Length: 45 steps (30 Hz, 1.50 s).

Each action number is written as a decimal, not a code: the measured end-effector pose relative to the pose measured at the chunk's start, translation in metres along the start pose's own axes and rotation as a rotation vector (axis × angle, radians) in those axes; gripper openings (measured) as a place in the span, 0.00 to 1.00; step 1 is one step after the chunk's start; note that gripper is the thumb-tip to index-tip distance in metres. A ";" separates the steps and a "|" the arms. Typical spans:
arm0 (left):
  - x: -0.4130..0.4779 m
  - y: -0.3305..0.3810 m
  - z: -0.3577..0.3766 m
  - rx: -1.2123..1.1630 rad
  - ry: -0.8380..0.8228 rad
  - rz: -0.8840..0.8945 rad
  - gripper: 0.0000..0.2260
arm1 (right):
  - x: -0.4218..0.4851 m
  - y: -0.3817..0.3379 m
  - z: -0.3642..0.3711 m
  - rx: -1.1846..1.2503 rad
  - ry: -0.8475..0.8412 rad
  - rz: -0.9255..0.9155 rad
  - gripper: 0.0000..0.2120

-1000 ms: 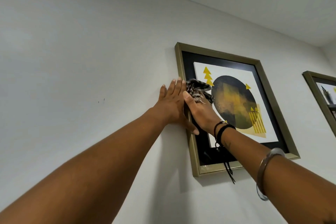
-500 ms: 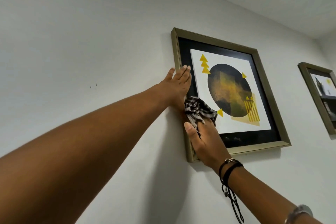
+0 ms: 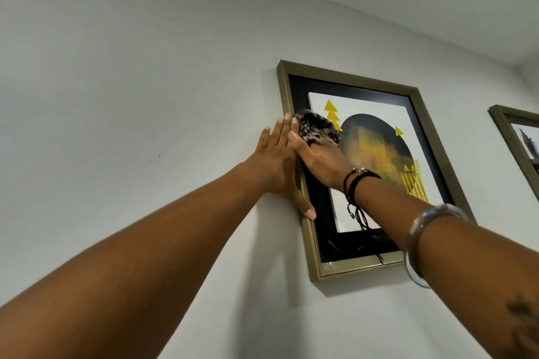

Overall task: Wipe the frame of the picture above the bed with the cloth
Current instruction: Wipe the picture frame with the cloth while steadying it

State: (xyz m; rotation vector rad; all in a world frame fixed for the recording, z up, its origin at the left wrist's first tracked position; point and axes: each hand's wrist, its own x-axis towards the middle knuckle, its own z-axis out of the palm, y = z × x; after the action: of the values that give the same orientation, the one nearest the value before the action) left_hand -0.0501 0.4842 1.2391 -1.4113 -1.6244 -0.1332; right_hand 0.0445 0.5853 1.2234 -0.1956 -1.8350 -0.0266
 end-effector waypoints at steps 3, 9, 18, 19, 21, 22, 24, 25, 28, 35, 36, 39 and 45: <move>-0.001 -0.002 0.003 -0.033 -0.003 -0.035 0.77 | 0.022 -0.008 -0.010 0.034 0.014 0.026 0.49; -0.006 0.000 0.008 0.012 0.020 -0.085 0.76 | 0.014 -0.010 0.002 0.022 0.078 0.034 0.45; -0.002 -0.002 0.009 0.101 0.168 -0.091 0.48 | -0.089 -0.001 0.031 0.093 0.145 0.016 0.28; -0.003 0.000 0.009 0.125 0.168 -0.089 0.47 | -0.102 -0.001 0.034 0.094 0.155 0.022 0.26; -0.004 0.002 0.006 0.193 0.144 -0.080 0.51 | -0.125 -0.005 0.040 0.113 0.183 0.054 0.21; -0.007 0.005 0.005 0.223 0.123 -0.069 0.54 | -0.139 -0.007 0.043 0.124 0.184 0.098 0.17; -0.012 0.006 0.002 0.292 0.100 -0.038 0.61 | -0.161 -0.011 0.047 0.090 0.181 0.167 0.16; -0.016 0.005 0.000 0.326 0.086 -0.026 0.65 | -0.172 -0.011 0.049 0.057 0.178 0.175 0.17; -0.023 0.003 -0.004 0.308 -0.020 -0.045 0.75 | -0.204 -0.007 0.056 0.012 0.166 0.142 0.19; -0.016 0.025 -0.028 0.244 -0.128 -0.104 0.76 | -0.224 0.004 0.045 -0.172 0.139 0.092 0.20; -0.017 0.028 -0.029 0.251 -0.127 -0.120 0.75 | -0.224 0.005 0.044 -0.197 0.145 0.098 0.20; -0.022 0.039 -0.027 0.351 -0.138 -0.141 0.73 | -0.230 0.015 0.041 -0.229 0.204 0.129 0.20; -0.026 0.051 -0.028 0.378 -0.177 -0.205 0.69 | -0.227 0.053 0.028 -0.257 0.281 0.264 0.22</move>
State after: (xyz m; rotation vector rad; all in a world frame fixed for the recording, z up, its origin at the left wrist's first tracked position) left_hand 0.0045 0.4651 1.2127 -0.9893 -1.8249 0.1788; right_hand 0.0837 0.6135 0.9940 -0.5844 -1.5098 -0.1012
